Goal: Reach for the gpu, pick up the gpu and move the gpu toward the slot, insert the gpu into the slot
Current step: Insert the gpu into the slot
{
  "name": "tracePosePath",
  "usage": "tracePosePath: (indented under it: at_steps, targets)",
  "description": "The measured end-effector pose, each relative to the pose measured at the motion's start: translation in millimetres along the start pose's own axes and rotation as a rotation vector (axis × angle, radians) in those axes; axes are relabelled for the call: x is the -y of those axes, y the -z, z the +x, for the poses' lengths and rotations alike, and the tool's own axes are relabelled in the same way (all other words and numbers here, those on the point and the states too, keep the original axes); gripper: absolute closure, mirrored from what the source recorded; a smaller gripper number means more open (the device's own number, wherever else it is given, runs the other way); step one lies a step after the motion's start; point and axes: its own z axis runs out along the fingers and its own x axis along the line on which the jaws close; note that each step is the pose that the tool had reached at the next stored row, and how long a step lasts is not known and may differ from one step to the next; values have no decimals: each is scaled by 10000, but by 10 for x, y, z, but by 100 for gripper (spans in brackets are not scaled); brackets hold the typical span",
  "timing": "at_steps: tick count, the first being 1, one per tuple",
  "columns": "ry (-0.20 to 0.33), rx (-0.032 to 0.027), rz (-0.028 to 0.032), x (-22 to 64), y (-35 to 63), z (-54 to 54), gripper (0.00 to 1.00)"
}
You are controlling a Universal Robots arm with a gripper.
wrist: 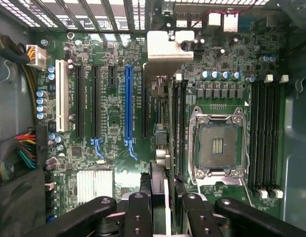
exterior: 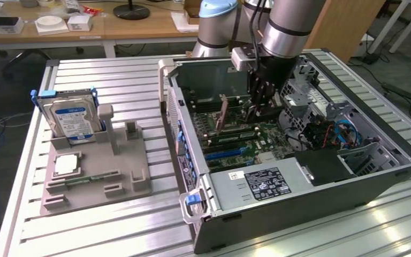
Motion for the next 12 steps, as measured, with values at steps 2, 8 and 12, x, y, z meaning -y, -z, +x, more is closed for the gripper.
tracePosePath:
  at_steps: [2, 8, 12]
  targets:
    - [-1, 0, 0, 0, 0, 0, 72]
    - [-1, 4, 2, -125, -16, 1, 72]
    - [0, 1, 0, -222, -33, 4, 72]
